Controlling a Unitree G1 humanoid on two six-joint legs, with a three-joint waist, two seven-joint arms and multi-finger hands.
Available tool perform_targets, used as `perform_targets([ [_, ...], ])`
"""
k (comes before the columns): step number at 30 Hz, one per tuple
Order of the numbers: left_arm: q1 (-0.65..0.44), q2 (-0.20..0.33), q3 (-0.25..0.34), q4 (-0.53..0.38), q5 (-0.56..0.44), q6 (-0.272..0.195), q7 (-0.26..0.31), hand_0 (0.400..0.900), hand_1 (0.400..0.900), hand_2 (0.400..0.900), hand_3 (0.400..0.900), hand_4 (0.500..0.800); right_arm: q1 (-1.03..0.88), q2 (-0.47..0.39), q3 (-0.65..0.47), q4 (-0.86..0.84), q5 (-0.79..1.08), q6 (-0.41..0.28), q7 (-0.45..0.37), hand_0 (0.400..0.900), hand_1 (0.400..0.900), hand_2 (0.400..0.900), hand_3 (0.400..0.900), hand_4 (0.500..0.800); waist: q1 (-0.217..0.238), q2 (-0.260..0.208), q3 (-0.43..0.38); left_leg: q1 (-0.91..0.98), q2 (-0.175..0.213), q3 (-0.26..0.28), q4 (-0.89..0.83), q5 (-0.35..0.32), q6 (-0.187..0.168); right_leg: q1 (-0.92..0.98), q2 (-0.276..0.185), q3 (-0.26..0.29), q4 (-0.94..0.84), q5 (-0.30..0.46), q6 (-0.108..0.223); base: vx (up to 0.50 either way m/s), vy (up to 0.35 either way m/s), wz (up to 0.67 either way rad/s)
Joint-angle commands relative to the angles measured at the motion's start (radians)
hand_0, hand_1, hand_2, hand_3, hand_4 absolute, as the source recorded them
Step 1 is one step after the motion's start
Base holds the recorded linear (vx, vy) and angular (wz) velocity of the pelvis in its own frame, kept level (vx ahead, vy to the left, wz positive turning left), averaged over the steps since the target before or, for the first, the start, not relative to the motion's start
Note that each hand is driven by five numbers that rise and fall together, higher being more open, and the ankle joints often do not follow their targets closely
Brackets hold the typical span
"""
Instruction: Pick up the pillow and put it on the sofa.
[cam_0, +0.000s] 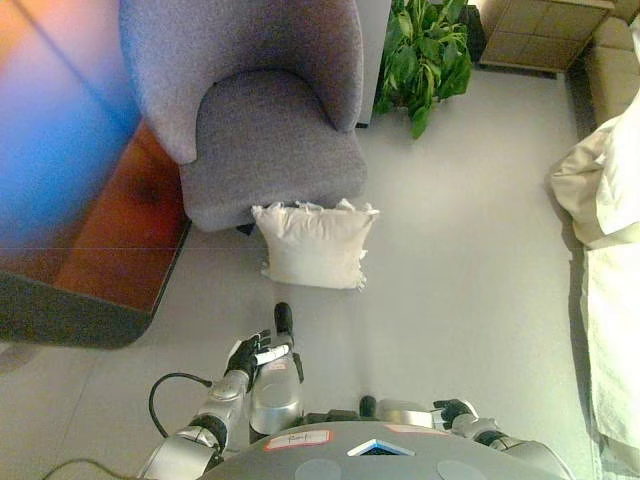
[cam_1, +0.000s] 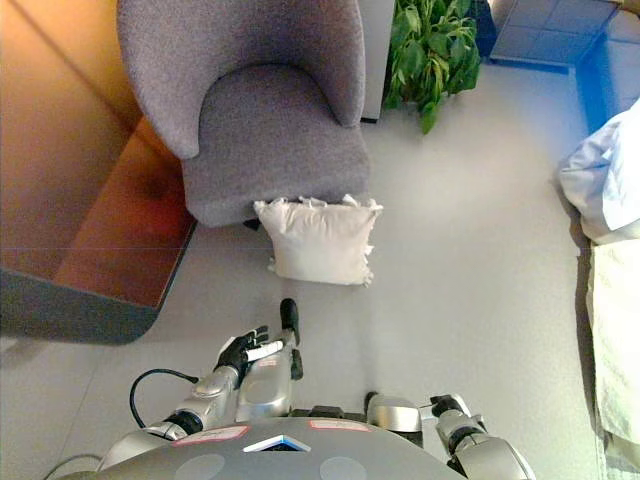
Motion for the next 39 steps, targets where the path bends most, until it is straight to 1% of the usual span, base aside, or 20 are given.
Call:
perform_targets([
  [1, 0.041, 0.034, 0.027, -0.001, -0.053, -0.024, -0.017, 0.900, 0.900, 0.900, 0.900, 0.800, 0.030, -0.019, -0.021, -0.027, -0.015, 0.005, -0.007, 0.900, 0.900, 0.900, 0.900, 0.800, 0.006, 0.013, -0.078, -0.102, 0.090, 0.057, -0.026, 0.013, -0.048, 0.017, -0.041, -0.148, 0.233, -0.093, 0.050, 0.59, 0.415, 0.10],
  [2, 0.038, 0.043, 0.038, -0.008, -0.048, -0.014, 0.008, 0.900, 0.900, 0.900, 0.900, 0.800, 0.035, -0.021, -0.034, -0.038, 0.009, 0.010, 0.001, 0.900, 0.900, 0.900, 0.900, 0.800, 0.017, -0.001, -0.084, -0.117, 0.087, 0.046, 0.064, 0.018, -0.043, 0.036, -0.056, -0.151, 0.247, -0.078, 0.062, 0.57, 0.359, 0.10],
  [3, 0.034, 0.058, 0.043, -0.014, -0.029, -0.009, -0.008, 0.900, 0.900, 0.900, 0.900, 0.800, 0.036, -0.024, -0.044, -0.051, 0.035, 0.014, 0.008, 0.900, 0.900, 0.900, 0.900, 0.800, 0.023, -0.021, -0.089, -0.131, 0.077, 0.031, 0.132, -0.004, -0.029, 0.041, -0.078, -0.162, 0.271, -0.041, 0.076, 0.52, 0.319, 0.10],
  [4, 0.027, 0.068, 0.046, -0.014, 0.009, 0.008, -0.044, 0.900, 0.900, 0.900, 0.900, 0.800, 0.035, -0.027, -0.061, -0.059, 0.014, 0.012, 0.022, 0.900, 0.900, 0.900, 0.900, 0.800, 0.027, -0.042, -0.097, -0.137, 0.060, 0.027, 0.160, -0.034, -0.010, 0.036, -0.111, -0.164, 0.295, 0.037, 0.089, 0.52, 0.364, 0.22],
  [5, 0.020, 0.076, 0.034, -0.011, 0.048, 0.036, -0.091, 0.900, 0.900, 0.900, 0.900, 0.800, 0.033, -0.029, -0.070, -0.069, -0.012, 0.021, 0.039, 0.900, 0.900, 0.900, 0.900, 0.800, 0.026, -0.068, -0.104, -0.131, 0.029, 0.015, 0.164, -0.064, 0.013, 0.026, -0.144, -0.161, 0.321, 0.120, 0.103, 0.47, 0.367, 0.28],
  [7, 0.009, 0.092, -0.011, -0.006, 0.067, 0.056, -0.136, 0.900, 0.900, 0.900, 0.900, 0.800, 0.030, -0.037, -0.063, -0.093, -0.003, 0.031, 0.053, 0.900, 0.900, 0.900, 0.900, 0.800, 0.023, -0.083, -0.109, -0.087, -0.018, -0.011, 0.124, -0.118, 0.052, -0.055, -0.158, -0.131, 0.399, 0.255, 0.112, 0.43, 0.349, 0.30],
  [8, 0.001, 0.102, -0.024, -0.006, 0.069, 0.061, -0.145, 0.900, 0.900, 0.900, 0.900, 0.800, 0.025, -0.037, -0.064, -0.103, -0.006, 0.027, 0.052, 0.900, 0.900, 0.900, 0.900, 0.800, 0.014, -0.089, -0.107, -0.059, -0.040, -0.011, 0.104, -0.132, 0.065, -0.104, -0.165, -0.135, 0.431, 0.287, 0.112, 0.38, 0.260, 0.18],
  [9, -0.009, 0.107, -0.035, -0.007, 0.075, 0.076, -0.146, 0.900, 0.900, 0.900, 0.900, 0.800, 0.015, -0.036, -0.061, -0.107, -0.003, 0.020, 0.045, 0.900, 0.900, 0.900, 0.900, 0.800, 0.008, -0.089, -0.105, -0.034, -0.047, -0.004, 0.088, -0.140, 0.070, -0.154, -0.172, -0.149, 0.431, 0.307, 0.111, 0.29, 0.146, 0.10],
  [12, -0.051, 0.129, -0.065, -0.003, 0.065, 0.087, -0.119, 0.900, 0.900, 0.900, 0.900, 0.800, -0.035, -0.028, -0.037, -0.103, 0.022, 0.007, 0.024, 0.900, 0.900, 0.900, 0.900, 0.800, -0.011, -0.081, -0.093, 0.012, -0.030, 0.030, 0.047, -0.143, 0.058, -0.297, -0.177, -0.227, 0.331, 0.270, 0.101, 0.17, -0.004, 0.06],
  [14, -0.086, 0.140, -0.076, -0.006, 0.039, 0.077, -0.111, 0.900, 0.900, 0.900, 0.900, 0.800, -0.071, -0.024, -0.023, -0.101, 0.038, -0.021, -0.002, 0.900, 0.900, 0.900, 0.900, 0.800, -0.028, -0.083, -0.071, 0.032, -0.020, 0.034, 0.031, -0.154, 0.045, -0.392, -0.173, -0.249, 0.251, 0.279, 0.093, 0.00, -0.128, 0.19],
  [17, -0.124, 0.142, -0.081, -0.001, 0.047, 0.054, -0.090, 0.900, 0.900, 0.900, 0.900, 0.800, -0.104, -0.018, -0.022, -0.096, 0.051, -0.048, -0.050, 0.900, 0.900, 0.900, 0.900, 0.800, -0.048, -0.098, -0.046, 0.048, -0.030, 0.014, 0.031, -0.186, 0.037, -0.492, -0.181, -0.229, 0.134, 0.373, 0.096, 0.06, -0.187, 0.44],
  [20, -0.124, 0.145, -0.076, 0.006, 0.077, 0.014, -0.071, 0.900, 0.900, 0.900, 0.900, 0.800, -0.115, -0.015, -0.022, -0.094, -0.019, -0.059, -0.082, 0.900, 0.900, 0.900, 0.900, 0.800, -0.064, -0.120, -0.039, 0.077, -0.040, -0.029, 0.044, -0.248, 0.032, -0.561, -0.229, -0.206, 0.055, 0.486, 0.122, 0.26, -0.226, 0.57],
  [23, -0.116, 0.155, -0.077, 0.003, 0.098, -0.001, -0.080, 0.900, 0.900, 0.900, 0.900, 0.800, -0.135, -0.025, -0.007, -0.091, -0.103, -0.051, -0.104, 0.900, 0.900, 0.900, 0.900, 0.800, -0.051, -0.131, -0.037, 0.089, -0.022, -0.078, 0.093, -0.301, 0.034, -0.567, -0.258, -0.201, 0.065, 0.497, 0.130, 0.34, -0.310, 0.65],
  [25, -0.102, 0.158, -0.075, 0.001, 0.112, -0.012, -0.100, 0.900, 0.900, 0.900, 0.900, 0.800, -0.148, -0.038, 0.002, -0.089, -0.140, -0.063, -0.098, 0.900, 0.900, 0.900, 0.900, 0.800, -0.033, -0.129, -0.034, 0.076, 0.000, -0.107, 0.146, -0.308, 0.033, -0.528, -0.258, -0.208, 0.094, 0.458, 0.127, 0.34, -0.310, 0.66],
  [27, -0.087, 0.167, -0.076, -0.011, 0.104, -0.018, -0.126, 0.900, 0.900, 0.900, 0.900, 0.800, -0.162, -0.049, 0.013, -0.094, -0.156, -0.069, -0.096, 0.900, 0.900, 0.900, 0.900, 0.800, -0.009, -0.131, -0.035, 0.054, 0.007, -0.128, 0.177, -0.304, 0.028, -0.485, -0.252, -0.225, 0.086, 0.426, 0.132, 0.24, -0.282, 0.42],
  [31, -0.097, 0.202, -0.107, -0.032, 0.123, -0.038, -0.193, 0.900, 0.900, 0.900, 0.900, 0.800, -0.247, -0.083, 0.042, -0.077, -0.069, -0.090, -0.119, 0.900, 0.900, 0.900, 0.900, 0.800, 0.052, -0.122, -0.014, 0.018, 0.035, -0.189, 0.132, -0.250, -0.018, -0.413, -0.223, -0.279, 0.009, 0.401, 0.144, 0.11, -0.300, 0.30],
  [32, -0.100, 0.204, -0.110, -0.034, 0.136, -0.036, -0.199, 0.900, 0.900, 0.900, 0.900, 0.800, -0.256, -0.086, 0.043, -0.074, -0.063, -0.101, -0.126, 0.900, 0.900, 0.900, 0.900, 0.800, 0.056, -0.120, -0.011, 0.014, 0.036, -0.195, 0.124, -0.243, -0.022, -0.410, -0.221, -0.285, 0.002, 0.401, 0.145, -0.08, -0.192, 0.13],
  [33, -0.111, 0.210, -0.136, -0.033, 0.124, -0.060, -0.203, 0.900, 0.900, 0.900, 0.900, 0.800, -0.323, -0.113, 0.053, -0.070, -0.037, -0.097, -0.128, 0.900, 0.900, 0.900, 0.900, 0.800, 0.069, -0.105, 0.009, -0.005, 0.033, -0.217, 0.095, -0.220, -0.035, -0.415, -0.214, -0.299, -0.017, 0.400, 0.149, -0.12, -0.135, 0.10],
  [34, -0.123, 0.215, -0.148, -0.036, 0.106, -0.066, -0.207, 0.900, 0.900, 0.900, 0.900, 0.800, -0.374, -0.135, 0.057, -0.066, -0.021, -0.091, -0.124, 0.900, 0.900, 0.900, 0.900, 0.800, 0.075, -0.095, 0.025, -0.018, 0.028, -0.228, 0.080, -0.208, -0.039, -0.421, -0.214, -0.309, -0.023, 0.400, 0.151, -0.18, -0.096, 0.12],
  [39, -0.183, 0.227, -0.192, -0.082, 0.035, -0.052, -0.224, 0.900, 0.900, 0.900, 0.900, 0.800, -0.582, -0.262, 0.075, -0.062, 0.008, -0.068, -0.073, 0.900, 0.900, 0.900, 0.900, 0.800, 0.093, -0.040, 0.102, -0.080, 0.005, -0.256, 0.049, -0.169, -0.055, -0.471, -0.228, -0.341, -0.003, 0.385, 0.156, -0.13, -0.002, 0.18],
])
